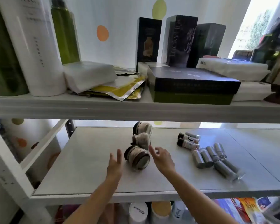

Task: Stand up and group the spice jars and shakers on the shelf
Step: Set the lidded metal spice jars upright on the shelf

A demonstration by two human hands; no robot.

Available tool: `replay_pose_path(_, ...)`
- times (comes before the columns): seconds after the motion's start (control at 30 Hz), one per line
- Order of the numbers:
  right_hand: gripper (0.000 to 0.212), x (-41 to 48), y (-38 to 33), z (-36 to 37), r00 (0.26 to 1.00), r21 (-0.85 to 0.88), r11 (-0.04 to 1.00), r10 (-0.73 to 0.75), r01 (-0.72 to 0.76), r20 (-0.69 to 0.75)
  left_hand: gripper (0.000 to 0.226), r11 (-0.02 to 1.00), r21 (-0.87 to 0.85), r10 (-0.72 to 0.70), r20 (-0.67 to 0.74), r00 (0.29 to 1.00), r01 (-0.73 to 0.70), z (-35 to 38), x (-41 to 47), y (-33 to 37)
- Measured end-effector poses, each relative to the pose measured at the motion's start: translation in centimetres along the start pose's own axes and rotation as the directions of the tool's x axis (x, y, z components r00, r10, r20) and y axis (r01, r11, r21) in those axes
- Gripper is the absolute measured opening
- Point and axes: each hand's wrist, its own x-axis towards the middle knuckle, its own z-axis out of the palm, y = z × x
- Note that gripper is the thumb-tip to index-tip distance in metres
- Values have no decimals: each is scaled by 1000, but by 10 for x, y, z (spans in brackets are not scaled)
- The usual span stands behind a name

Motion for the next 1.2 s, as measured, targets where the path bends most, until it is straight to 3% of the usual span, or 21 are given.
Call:
replay_pose_path(0.03, 75, 8, 0, 4, 995, 116, 991, 56, -66, 83, 95, 997, -68, -22, -2, 1000, 22, 5, 5, -3)
replay_pose_path(0.13, 80, 34, 5, 8, 942, 350, 902, 147, -253, 303, 116, 986, -163, -37, -49, 998, 28, 23, 30, -16)
replay_pose_path(0.23, 72, 49, 18, 16, 914, 340, 915, 68, -217, 400, 114, 974, -224, -35, -89, 995, 15, 41, 51, -36)
replay_pose_path(0.3, 75, 57, 22, 25, 907, 316, 934, 18, -165, 420, 87, 966, -260, -14, -101, 995, -13, 50, 54, -45)
replay_pose_path(0.37, 80, 64, 27, 35, 905, 338, 929, -8, -150, 425, 63, 975, -216, 29, -126, 992, -56, 57, 59, -51)
replay_pose_path(0.43, 80, 68, 31, 43, 908, 416, 897, -40, -152, 417, 56, 987, -129, 70, -164, 984, -92, 65, 64, -56)
replay_pose_path(0.63, 85, 82, 42, 50, 887, 528, 844, -167, -98, 431, 57, 981, -20, 181, -270, 946, -194, 74, 67, -61)
replay_pose_path(0.83, 74, 80, 49, 49, 872, 605, 795, -262, -48, 413, 55, 966, 47, 253, -360, 898, -254, 83, 53, -58)
replay_pose_path(1.03, 67, 72, 56, 51, 869, 673, 739, -315, -27, 381, 52, 933, -15, 334, -339, 879, -360, 85, 34, -56)
replay_pose_path(1.1, 57, 72, 60, 54, 860, 714, 700, -370, 9, 352, 53, 922, -45, 353, -312, 882, -385, 85, 31, -57)
replay_pose_path(1.2, 48, 69, 66, 54, 855, 759, 646, -439, 85, 278, 73, 917, -73, 358, -278, 891, -391, 84, 42, -65)
